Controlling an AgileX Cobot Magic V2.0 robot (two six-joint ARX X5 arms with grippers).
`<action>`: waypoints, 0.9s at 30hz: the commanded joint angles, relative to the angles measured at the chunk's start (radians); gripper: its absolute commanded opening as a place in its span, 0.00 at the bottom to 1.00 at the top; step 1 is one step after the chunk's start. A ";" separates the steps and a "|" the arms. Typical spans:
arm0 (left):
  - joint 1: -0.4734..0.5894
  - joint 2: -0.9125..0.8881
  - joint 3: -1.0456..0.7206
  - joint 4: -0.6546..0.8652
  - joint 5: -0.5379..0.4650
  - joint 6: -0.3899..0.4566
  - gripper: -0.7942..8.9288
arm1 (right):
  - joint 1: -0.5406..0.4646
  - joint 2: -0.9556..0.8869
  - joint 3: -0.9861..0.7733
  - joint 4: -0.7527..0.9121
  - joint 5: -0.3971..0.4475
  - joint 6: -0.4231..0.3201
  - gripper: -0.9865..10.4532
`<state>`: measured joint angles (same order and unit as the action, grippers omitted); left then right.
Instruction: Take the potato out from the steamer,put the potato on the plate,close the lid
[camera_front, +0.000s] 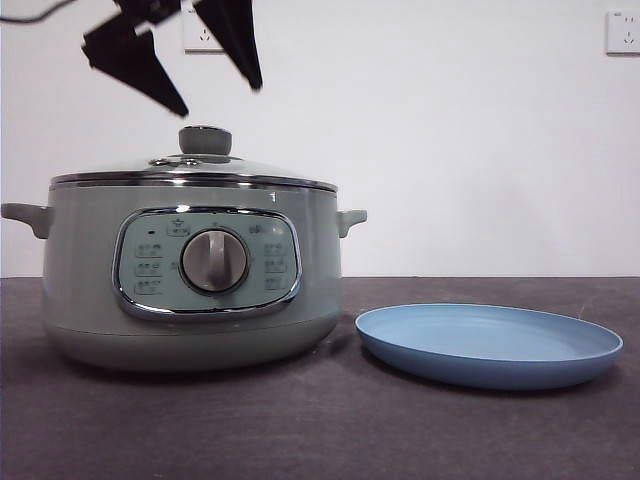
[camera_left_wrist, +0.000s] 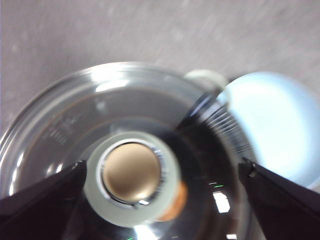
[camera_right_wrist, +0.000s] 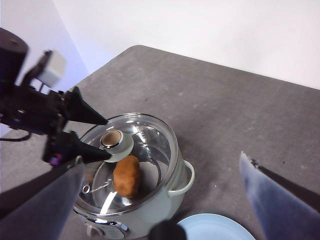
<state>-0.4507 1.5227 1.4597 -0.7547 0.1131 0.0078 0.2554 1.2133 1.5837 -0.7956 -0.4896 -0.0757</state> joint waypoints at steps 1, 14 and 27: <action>-0.002 0.036 0.005 0.002 -0.031 0.020 0.63 | 0.002 0.003 0.005 0.001 0.001 0.001 0.74; 0.000 0.092 0.005 0.014 -0.063 0.023 0.10 | 0.002 0.002 0.005 0.001 0.000 0.008 0.74; 0.008 0.090 0.053 -0.008 -0.116 0.050 0.07 | 0.002 0.002 0.005 0.008 -0.002 0.010 0.74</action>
<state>-0.4500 1.6142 1.4864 -0.7811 0.0109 0.0338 0.2554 1.2133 1.5837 -0.7925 -0.4904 -0.0746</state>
